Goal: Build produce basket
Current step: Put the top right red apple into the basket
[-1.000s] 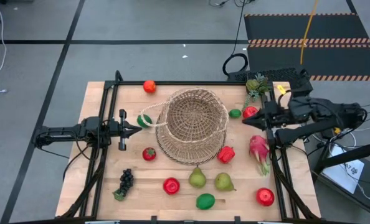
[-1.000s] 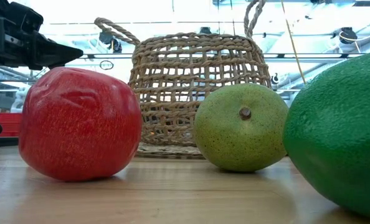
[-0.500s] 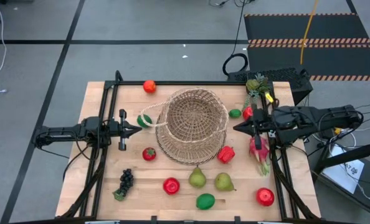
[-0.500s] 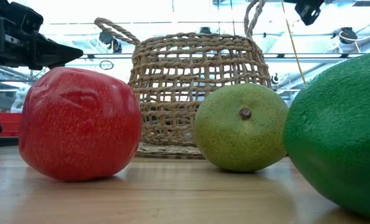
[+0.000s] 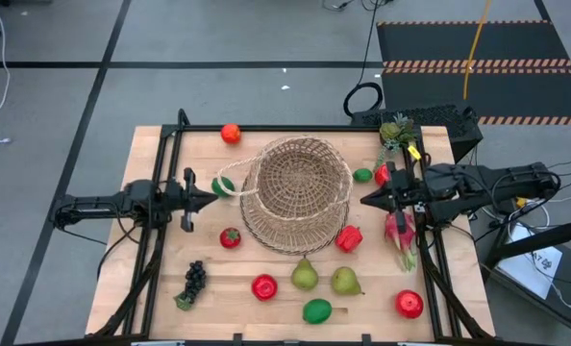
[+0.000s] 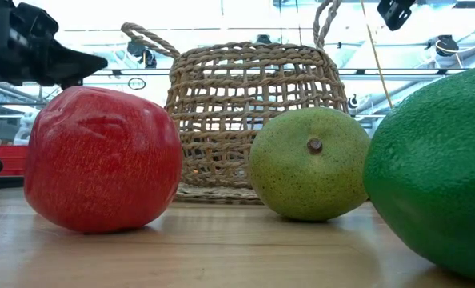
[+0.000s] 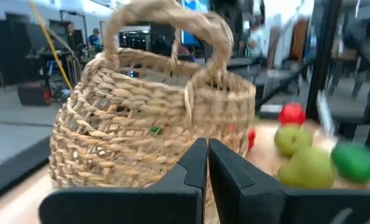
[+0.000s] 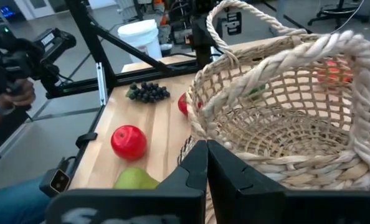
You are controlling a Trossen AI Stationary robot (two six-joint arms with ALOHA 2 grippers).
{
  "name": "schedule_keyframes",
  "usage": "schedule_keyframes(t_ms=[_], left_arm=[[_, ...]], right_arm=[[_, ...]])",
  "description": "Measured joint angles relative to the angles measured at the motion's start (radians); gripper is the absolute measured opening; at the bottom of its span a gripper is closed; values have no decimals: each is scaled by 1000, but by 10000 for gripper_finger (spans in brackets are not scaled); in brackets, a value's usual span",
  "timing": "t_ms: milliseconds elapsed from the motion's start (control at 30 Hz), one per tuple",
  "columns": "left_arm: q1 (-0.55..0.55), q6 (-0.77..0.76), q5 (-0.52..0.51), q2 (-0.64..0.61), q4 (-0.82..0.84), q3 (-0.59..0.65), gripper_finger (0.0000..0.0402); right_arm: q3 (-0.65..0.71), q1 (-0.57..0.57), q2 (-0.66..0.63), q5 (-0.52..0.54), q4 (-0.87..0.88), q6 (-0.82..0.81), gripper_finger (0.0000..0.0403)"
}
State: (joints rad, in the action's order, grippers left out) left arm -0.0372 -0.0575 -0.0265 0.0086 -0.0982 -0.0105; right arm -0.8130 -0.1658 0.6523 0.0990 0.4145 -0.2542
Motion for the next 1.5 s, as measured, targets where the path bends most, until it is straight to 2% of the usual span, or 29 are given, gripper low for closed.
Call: schedule_keyframes(t_ms=[200, 333, 500, 667, 767, 867, 1000, 1233, 1367, 1500], left_arm=[[16, -86, 44, 12, -46, -41, 19], [48, -84, 48, 82, 73, -203, 19], [95, -31, -49, 278, 268, -489, 19], [125, 33, -70, 521, 431, -777, 19], [149, 19, -86, 658, 526, -905, 19], [181, -1, -171, 785, 601, -999, 19], [239, -8, -268, 920, 625, -1050, 19], [403, -33, -423, 1063, 563, -1053, 19], [484, -29, -471, 1112, 541, -1053, 19], [518, -6, -472, 1138, 541, -1053, 19]], right_arm=[[14, 0, 2, 2, 1, -18, 0], [14, 0, 2, 2, 1, -22, 0], [14, 0, 3, 1, 24, -56, 0], [14, 0, 3, 0, 56, -104, 0], [14, 0, 3, 0, 55, -101, 0], [14, 0, 5, 1, 56, -94, 0], [14, 0, 9, 0, 56, -112, 0], [14, -16, 10, 3, 99, -155, 0], [14, -43, 10, 5, 97, -144, 0], [14, -60, 16, 6, 99, -142, 0]])
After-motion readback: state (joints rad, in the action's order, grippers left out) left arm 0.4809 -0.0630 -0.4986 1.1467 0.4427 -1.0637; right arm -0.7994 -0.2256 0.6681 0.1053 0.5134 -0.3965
